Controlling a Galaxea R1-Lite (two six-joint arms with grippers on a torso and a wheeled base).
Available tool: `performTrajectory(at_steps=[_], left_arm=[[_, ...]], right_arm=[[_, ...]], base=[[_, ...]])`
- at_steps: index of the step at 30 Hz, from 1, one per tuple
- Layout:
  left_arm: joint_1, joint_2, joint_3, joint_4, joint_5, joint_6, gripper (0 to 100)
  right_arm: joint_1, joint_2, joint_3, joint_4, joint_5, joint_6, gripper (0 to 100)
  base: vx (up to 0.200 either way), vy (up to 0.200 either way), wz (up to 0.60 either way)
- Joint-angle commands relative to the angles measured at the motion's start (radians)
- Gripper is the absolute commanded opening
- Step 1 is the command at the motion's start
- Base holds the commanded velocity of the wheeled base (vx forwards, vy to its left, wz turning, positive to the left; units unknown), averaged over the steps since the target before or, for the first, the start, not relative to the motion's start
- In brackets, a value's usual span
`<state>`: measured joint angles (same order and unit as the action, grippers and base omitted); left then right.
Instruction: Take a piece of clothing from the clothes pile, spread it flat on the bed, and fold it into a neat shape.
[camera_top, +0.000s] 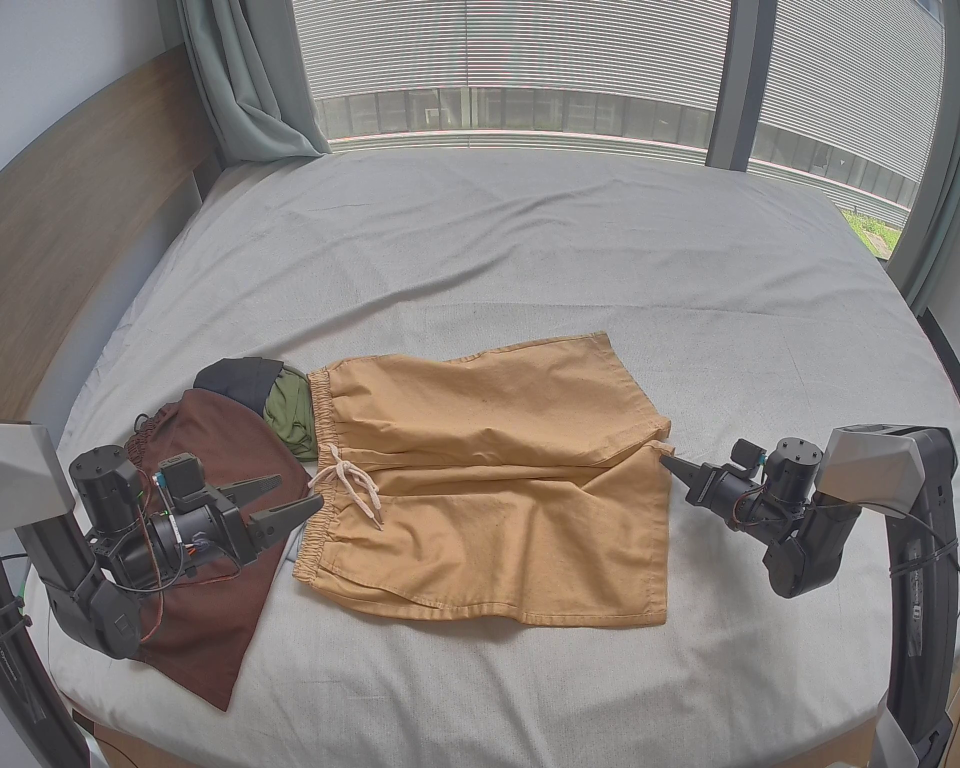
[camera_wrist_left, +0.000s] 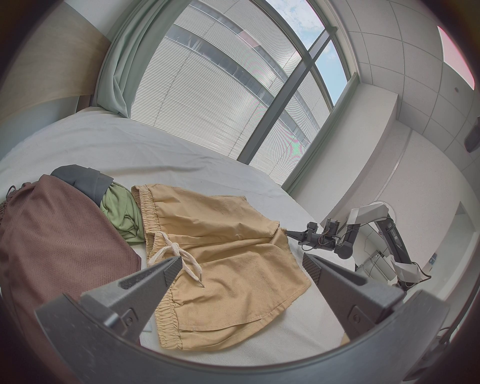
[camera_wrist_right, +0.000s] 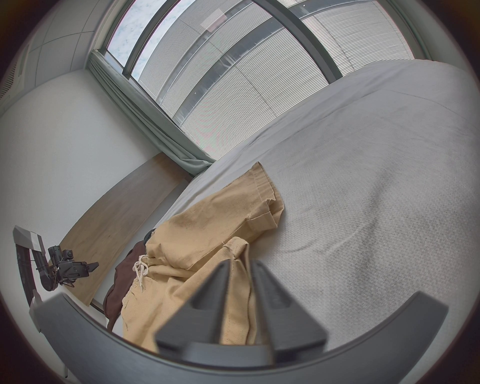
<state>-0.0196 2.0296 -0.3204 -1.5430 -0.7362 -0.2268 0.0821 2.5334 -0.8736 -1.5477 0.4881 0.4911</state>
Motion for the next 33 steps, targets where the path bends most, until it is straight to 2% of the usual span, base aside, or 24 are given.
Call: performTrajectory(at_steps=[1,6,11,17,21,33], left_arm=[[0.000,0.021,-0.014,-0.002,0.000,0.003,100],[0.001,0.027,-0.012,-0.002,0.000,0.011,100],[0.004,0.034,-0.006,-0.002,0.001,0.032,100],[0.010,0.044,0.007,-0.002,-0.003,0.035,100],[0.012,0.064,0.023,-0.002,-0.005,0.034,100],[0.035,0.093,0.026,0.000,-0.009,0.017,100]], right_arm=[[0.004,0.001,0.010,-0.002,-0.017,-0.002,100],[0.031,-0.094,0.128,0.001,-0.019,-0.005,100],[0.105,-0.220,0.300,0.001,-0.014,-0.035,100],[0.177,-0.331,0.430,0.003,0.004,-0.058,100],[0.200,-0.351,0.443,0.003,0.012,-0.060,100],[0.200,-0.338,0.444,0.003,0.003,-0.094,100]], base=[[0.000,0.000,0.00],[0.000,0.000,0.00],[0.000,0.000,0.00],[0.000,0.000,0.00],[0.000,0.000,0.00],[0.000,0.000,0.00]])
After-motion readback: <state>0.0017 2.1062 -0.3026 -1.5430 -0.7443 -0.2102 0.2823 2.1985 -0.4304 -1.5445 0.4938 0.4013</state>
